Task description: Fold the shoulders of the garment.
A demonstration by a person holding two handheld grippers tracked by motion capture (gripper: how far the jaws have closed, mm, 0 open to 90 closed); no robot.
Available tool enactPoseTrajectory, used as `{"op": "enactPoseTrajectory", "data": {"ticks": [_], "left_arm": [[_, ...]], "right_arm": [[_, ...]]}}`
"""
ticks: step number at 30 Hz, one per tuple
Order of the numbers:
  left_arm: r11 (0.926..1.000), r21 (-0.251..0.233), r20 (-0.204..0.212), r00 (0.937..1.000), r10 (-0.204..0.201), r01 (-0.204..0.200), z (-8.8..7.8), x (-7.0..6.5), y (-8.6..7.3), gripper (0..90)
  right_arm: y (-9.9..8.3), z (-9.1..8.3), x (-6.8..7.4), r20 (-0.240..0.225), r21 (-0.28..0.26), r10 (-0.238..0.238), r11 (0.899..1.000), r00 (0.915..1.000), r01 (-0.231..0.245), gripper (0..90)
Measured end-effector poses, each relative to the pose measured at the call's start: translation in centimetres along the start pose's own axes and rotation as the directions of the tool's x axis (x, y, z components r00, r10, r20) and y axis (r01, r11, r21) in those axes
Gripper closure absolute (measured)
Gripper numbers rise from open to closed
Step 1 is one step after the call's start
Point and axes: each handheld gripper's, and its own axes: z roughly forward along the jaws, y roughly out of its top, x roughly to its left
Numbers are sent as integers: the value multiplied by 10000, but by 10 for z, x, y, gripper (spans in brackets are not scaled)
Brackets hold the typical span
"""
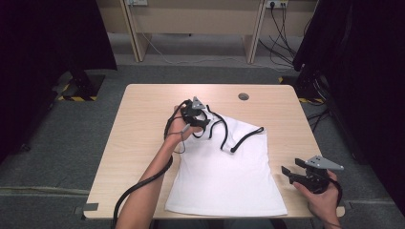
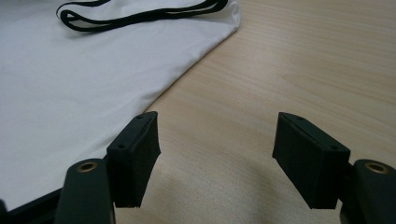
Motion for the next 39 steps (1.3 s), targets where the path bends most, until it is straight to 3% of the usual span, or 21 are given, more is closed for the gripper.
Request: {"op": "enactPoseTrajectory", "data": {"ticks": [3, 4, 7, 9, 12, 16, 20, 26, 33, 35, 37, 39], "left_arm": [[9999, 136, 44, 10000, -30, 30, 4, 3, -1, 615], [9997, 227, 336, 9994, 6, -13, 7, 4, -2, 615], [9993, 346, 549, 9984, 145, -164, 7, 4, -1, 742], [9993, 355, 625, 9980, 119, -142, 8, 4, -1, 742], [9989, 448, 860, 9963, 67, -106, 8, 4, -1, 819], [9999, 43, 828, 9965, -109, 106, 1, 8, 1, 857], [9977, -571, 576, 9978, -334, 367, -19, 18, 10, 861], [9812, -1732, 108, 9964, -846, 852, -57, 39, 30, 861], [9699, -2286, -376, 9948, -943, 833, -81, 47, 48, 860], [9630, -2465, -402, 9916, -1228, 1092, -84, 50, 48, 859], [9515, -2713, -432, 9857, -1628, 1453, -87, 54, 46, 859], [9462, -2783, -569, 9805, -1881, 1653, -89, 57, 44, 859]], "right_arm": [[-1, -1, 1, -32, -6, 8, 10000, 10000, -8, 316], [-1, -1, 1, -32, -6, 8, 10000, 10000, -8, 316], [0, 0, 0, -43, 8, 31, 10000, 10000, -30, 316], [0, 0, 0, -48, 38, 35, 10000, 10000, -35, 316], [0, 0, 0, -64, 43, 63, 10000, 10000, -63, 316], [-1, -1, 0, -56, -4, 87, 10000, 9999, -87, 316], [0, 0, 0, -59, 18, 74, 10000, 10000, -74, 316], [0, 0, 0, -78, 58, 131, 9999, 9999, -131, 314], [0, 0, 0, -61, 72, 147, 9999, 9999, -146, 314], [0, 0, 0, -64, 65, 159, 9999, 9999, -158, 314], [0, 0, -1, -61, 77, 150, 9999, 9999, -150, 314], [0, 0, -1, -64, 99, 146, 9998, 9999, -145, 314]]}}
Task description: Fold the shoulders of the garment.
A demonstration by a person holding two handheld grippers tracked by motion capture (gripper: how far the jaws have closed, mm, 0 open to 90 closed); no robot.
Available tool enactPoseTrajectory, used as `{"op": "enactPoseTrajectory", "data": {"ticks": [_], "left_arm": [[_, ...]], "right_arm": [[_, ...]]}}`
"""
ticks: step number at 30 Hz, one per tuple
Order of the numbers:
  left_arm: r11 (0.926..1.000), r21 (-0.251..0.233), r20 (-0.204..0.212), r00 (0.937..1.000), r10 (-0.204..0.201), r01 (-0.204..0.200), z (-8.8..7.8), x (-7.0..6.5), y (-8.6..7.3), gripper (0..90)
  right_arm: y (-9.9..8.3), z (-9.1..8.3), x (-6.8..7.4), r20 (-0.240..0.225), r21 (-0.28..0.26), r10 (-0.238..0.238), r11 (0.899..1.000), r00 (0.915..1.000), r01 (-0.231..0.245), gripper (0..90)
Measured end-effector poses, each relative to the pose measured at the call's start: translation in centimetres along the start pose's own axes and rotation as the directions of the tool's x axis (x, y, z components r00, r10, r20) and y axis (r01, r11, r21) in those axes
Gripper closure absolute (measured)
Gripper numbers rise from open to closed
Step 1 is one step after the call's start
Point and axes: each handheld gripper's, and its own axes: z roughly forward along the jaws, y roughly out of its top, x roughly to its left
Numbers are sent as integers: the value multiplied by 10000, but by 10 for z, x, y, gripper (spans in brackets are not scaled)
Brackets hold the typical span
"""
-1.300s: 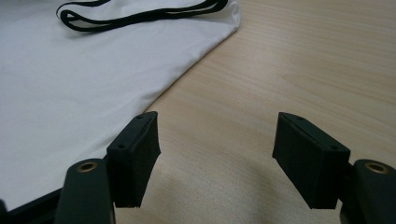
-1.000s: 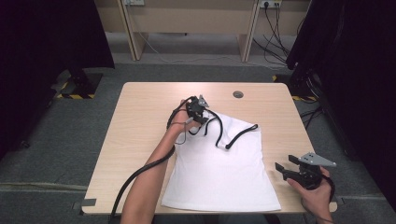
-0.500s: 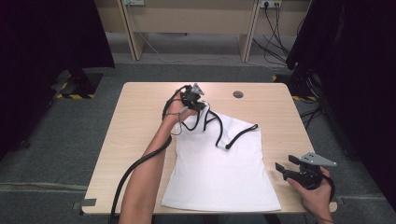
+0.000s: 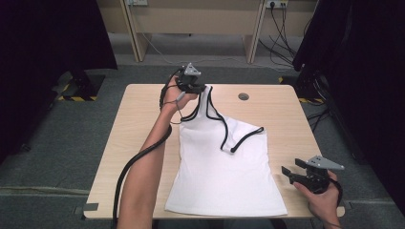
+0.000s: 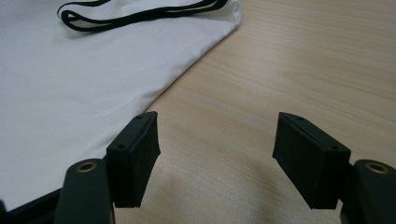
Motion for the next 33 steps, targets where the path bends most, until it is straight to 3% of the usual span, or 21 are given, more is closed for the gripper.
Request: {"op": "enactPoseTrajectory", "data": {"ticks": [2, 5, 11, 16, 17, 19, 21, 23, 26, 28, 30, 32, 33], "left_arm": [[10000, 20, -143, 9999, -70, 70, -1, 0, -1, 859], [9997, 191, 41, 9998, 175, -176, -3, -8, -2, 859], [9905, 720, 400, 9926, 1147, -1174, -10, -38, -14, 858], [9673, 1189, 830, 9731, 2151, -2240, -20, -68, -34, 856], [9562, 1393, 995, 9643, 2452, -2575, -22, -77, -41, 856], [9454, 1587, 1235, 9558, 2670, -2846, -25, -92, -53, 855], [9268, 1893, 1616, 9413, 2964, -3243, -24, -108, -66, 854], [9133, 2138, 1956, 9312, 3077, -3467, -22, -121, -79, 853], [8926, 2573, 2181, 9221, 3195, -3702, -17, -132, -95, 850], [8871, 2755, 2437, 9195, 3083, -3704, -14, -137, -104, 844], [8696, 2950, 2691, 9077, 3219, -3959, -12, -143, -109, 834], [8605, 3024, 2877, 8999, 3277, -4100, -10, -147, -111, 812], [8638, 2976, 2887, 9008, 3244, -4065, -9, -148, -111, 794]], "right_arm": [[0, 0, 0, 3, 7, -9, 10000, 10000, 9, 314], [0, 0, 0, -8, -21, 24, 10000, 10000, -24, 314], [0, 0, 0, -8, -20, 16, 10000, 10000, -16, 314], [0, 0, 1, -10, -5, -28, 10000, 10000, 28, 314], [0, 0, 1, -17, 3, -37, 10000, 10000, 37, 314], [0, 0, 1, -31, -11, -75, 10000, 10000, 75, 315], [0, 0, 1, -25, -24, -111, 9999, 9999, 111, 316], [1, 1, 1, -32, 19, -157, 9999, 9999, 157, 318], [4, 1, 3, -66, 25, -273, 9996, 9996, 273, 320], [8, 0, 6, -102, 34, -440, 9990, 9990, 440, 322], [13, 0, 9, -167, 29, -672, 9977, 9976, 672, 325], [19, 2, 13, -264, 64, -848, 9964, 9960, 850, 329], [23, 4, 15, -311, 100, -938, 9955, 9951, 941, 331]]}}
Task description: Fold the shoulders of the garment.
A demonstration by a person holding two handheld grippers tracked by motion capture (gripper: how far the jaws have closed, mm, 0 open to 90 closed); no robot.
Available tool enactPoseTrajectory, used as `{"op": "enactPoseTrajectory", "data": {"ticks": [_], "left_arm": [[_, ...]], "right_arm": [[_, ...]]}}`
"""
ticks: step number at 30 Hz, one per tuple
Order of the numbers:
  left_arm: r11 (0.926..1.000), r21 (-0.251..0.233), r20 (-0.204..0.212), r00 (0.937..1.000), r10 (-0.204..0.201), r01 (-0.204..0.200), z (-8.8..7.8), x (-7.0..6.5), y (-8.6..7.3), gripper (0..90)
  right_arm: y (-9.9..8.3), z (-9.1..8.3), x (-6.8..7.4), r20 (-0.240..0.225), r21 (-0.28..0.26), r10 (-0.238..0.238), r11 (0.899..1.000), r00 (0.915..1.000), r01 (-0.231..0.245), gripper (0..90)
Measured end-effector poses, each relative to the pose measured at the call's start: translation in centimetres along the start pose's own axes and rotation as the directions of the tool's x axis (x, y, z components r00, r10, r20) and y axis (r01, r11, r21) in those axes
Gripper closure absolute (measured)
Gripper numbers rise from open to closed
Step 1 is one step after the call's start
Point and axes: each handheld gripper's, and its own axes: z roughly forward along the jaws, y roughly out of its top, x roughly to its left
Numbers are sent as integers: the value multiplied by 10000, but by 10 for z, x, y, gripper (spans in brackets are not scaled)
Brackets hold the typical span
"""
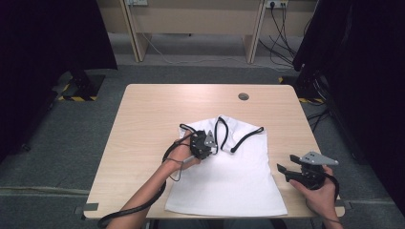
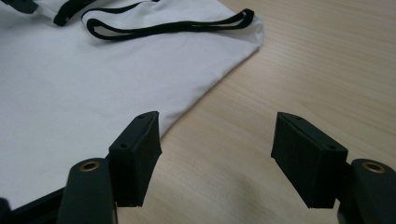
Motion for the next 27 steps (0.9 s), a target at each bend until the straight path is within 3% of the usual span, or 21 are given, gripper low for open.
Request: {"op": "enactPoseTrajectory", "data": {"ticks": [2, 7, 12, 16, 20, 21, 25, 27], "left_arm": [[10000, -18, 117, 9999, -3, 3, -3, 2, 1, 740], [9966, -750, -176, 9992, -367, 353, -17, 11, 4, 588], [9995, -106, -124, 9995, 299, -300, -5, 7, 8, 552], [9994, 99, 65, 9994, 344, -344, 6, 8, 7, 561], [9999, -12, 208, 9997, 114, -114, 12, 9, 6, 623], [10000, 5, 219, 9997, 77, -78, 13, 10, 6, 660], [10000, 16, 155, 9998, -90, 90, 14, 11, 8, 758], [9999, 0, 65, 9999, -153, 153, 15, 11, 8, 808]], "right_arm": [[9, 4, 4, -215, -9, -179, 9998, 9996, 179, 337], [39, 20, 22, -948, 72, -957, 9953, 9909, 968, 393], [71, 55, 49, -1833, 524, -1913, 9776, 9643, 2039, 488], [85, 85, 66, -2327, 937, -2203, 9644, 9473, 2473, 541], [92, 106, 78, -2506, 1239, -2422, 9522, 9373, 2792, 622], [93, 111, 81, -2547, 1356, -2580, 9447, 9320, 2985, 639], [94, 126, 85, -2635, 1679, -2660, 9339, 9273, 3156, 721], [93, 130, 86, -2539, 1856, -2627, 9313, 9309, 3135, 782]]}}
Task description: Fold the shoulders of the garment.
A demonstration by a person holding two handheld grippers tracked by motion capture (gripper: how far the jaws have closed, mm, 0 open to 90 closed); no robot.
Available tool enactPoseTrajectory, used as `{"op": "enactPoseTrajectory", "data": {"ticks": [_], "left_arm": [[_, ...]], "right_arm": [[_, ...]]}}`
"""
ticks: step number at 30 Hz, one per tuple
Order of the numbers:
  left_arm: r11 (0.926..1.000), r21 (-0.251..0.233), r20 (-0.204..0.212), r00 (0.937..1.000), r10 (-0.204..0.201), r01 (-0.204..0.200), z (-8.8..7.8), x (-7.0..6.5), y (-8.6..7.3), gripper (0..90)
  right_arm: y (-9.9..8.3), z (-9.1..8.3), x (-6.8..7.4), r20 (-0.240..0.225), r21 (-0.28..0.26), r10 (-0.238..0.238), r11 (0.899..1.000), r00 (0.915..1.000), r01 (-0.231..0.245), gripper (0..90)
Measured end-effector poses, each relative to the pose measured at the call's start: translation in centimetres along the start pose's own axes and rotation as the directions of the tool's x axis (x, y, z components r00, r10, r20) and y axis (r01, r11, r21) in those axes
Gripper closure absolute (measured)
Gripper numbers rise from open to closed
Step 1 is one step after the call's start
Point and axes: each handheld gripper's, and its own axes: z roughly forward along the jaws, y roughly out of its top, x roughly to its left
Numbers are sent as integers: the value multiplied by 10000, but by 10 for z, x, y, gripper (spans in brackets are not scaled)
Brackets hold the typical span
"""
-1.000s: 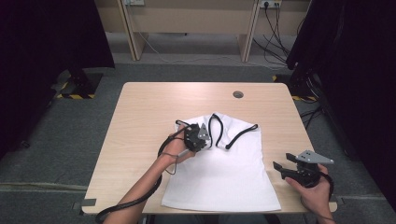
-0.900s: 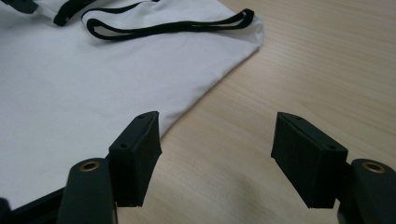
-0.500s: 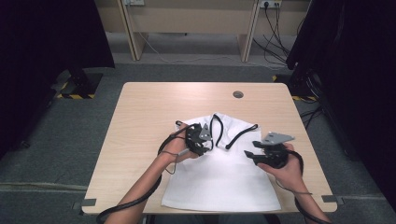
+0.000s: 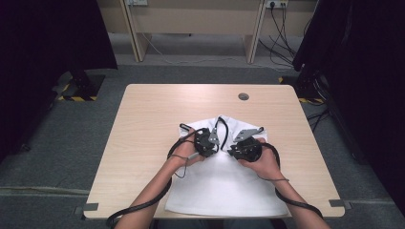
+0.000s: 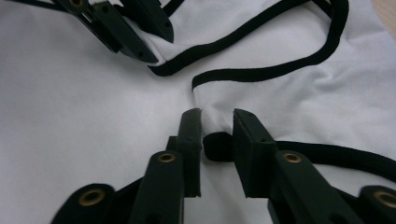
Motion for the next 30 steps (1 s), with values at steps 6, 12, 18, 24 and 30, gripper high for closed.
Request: {"op": "enactPoseTrajectory", "data": {"ticks": [6, 12, 18, 24, 30], "left_arm": [[9986, -284, -221, 9987, -453, 446, 1, 1, -1, 858], [9958, -689, -448, 9969, -642, 610, -12, 1, 1, 858], [9977, -642, -494, 9985, -255, 223, -21, -6, 11, 856], [9992, -190, -183, 9992, 347, -350, -16, -19, 16, 854], [9988, 179, 323, 9985, 439, -445, -11, -21, 11, 808]], "right_arm": [[0, -2, -2, -57, 43, 198, 9998, 9998, -198, 855], [-2, -27, -6, -145, -585, 282, 9979, 9995, -290, 859], [-4, -50, -6, -133, -578, -127, 9983, 9998, 119, 859], [-14, -40, 5, -411, -366, -181, 9992, 9990, 165, 859], [-16, -28, 11, -532, -300, -196, 9994, 9984, 180, 850]]}}
